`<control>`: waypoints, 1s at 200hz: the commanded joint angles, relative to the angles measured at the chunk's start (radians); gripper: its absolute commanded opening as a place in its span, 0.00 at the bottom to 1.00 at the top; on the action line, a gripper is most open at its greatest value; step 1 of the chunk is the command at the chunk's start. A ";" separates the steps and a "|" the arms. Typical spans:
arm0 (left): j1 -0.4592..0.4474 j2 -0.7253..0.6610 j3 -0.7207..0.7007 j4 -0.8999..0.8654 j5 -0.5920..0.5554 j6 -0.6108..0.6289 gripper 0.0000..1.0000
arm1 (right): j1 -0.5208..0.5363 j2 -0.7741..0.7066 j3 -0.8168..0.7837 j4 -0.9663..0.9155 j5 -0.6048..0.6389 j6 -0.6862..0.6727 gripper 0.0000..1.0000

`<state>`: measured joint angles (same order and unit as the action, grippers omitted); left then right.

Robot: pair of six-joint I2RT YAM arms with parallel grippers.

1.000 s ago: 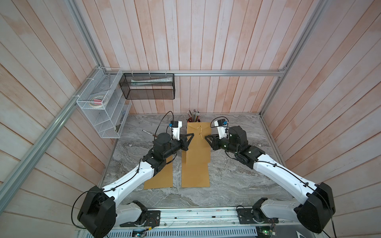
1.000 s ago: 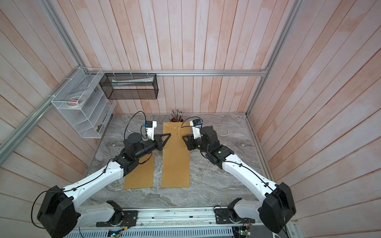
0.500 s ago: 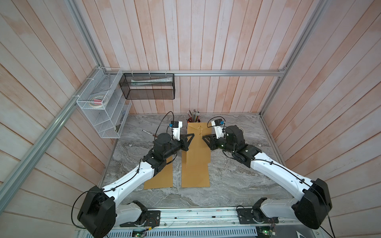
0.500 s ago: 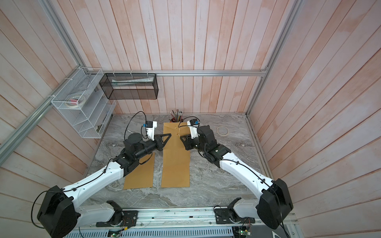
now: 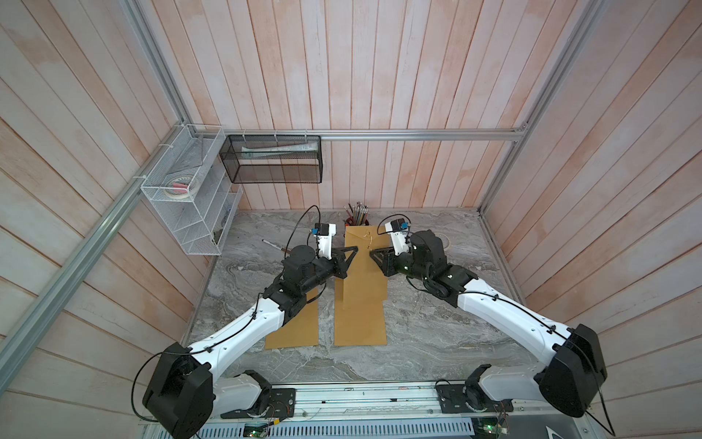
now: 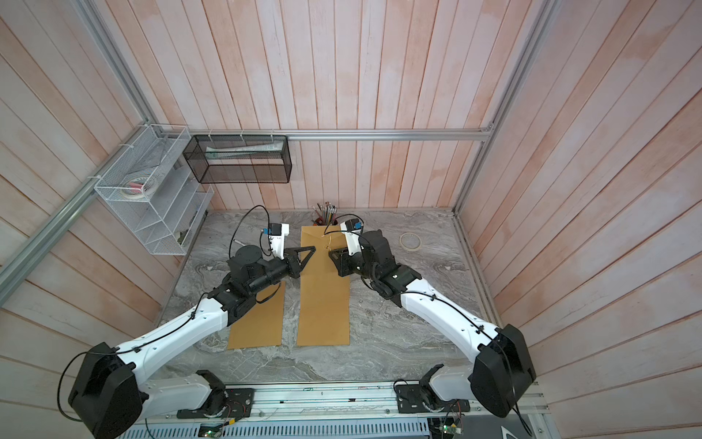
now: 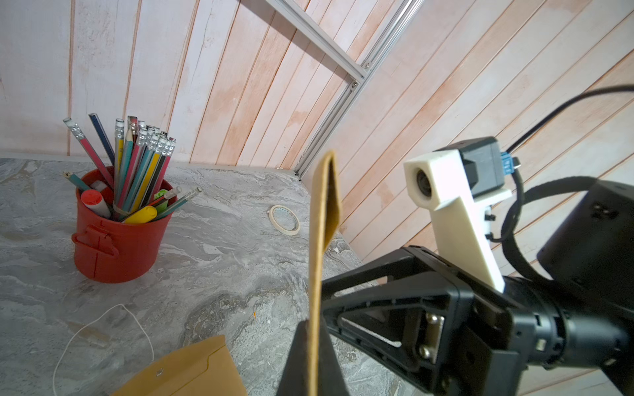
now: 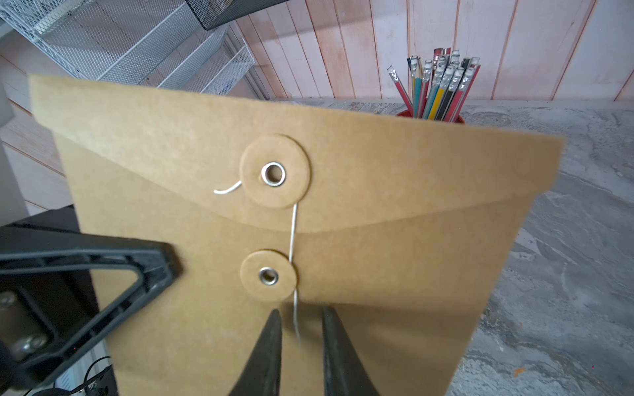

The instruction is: Open the file bag

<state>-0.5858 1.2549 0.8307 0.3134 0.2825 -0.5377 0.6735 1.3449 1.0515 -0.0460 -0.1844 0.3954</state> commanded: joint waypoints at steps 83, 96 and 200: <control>-0.006 -0.008 0.021 0.029 0.004 0.013 0.00 | 0.009 0.051 0.053 -0.006 -0.013 -0.003 0.10; -0.005 -0.009 0.020 0.030 0.004 0.012 0.00 | 0.008 0.052 0.056 -0.006 -0.013 -0.003 0.06; -0.006 -0.018 0.002 0.032 -0.004 0.014 0.00 | 0.009 0.024 0.074 -0.038 0.087 -0.010 0.00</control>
<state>-0.5854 1.2549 0.8307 0.3134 0.2756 -0.5373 0.6746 1.3857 1.0874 -0.0593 -0.1429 0.3946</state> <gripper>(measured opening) 0.049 0.042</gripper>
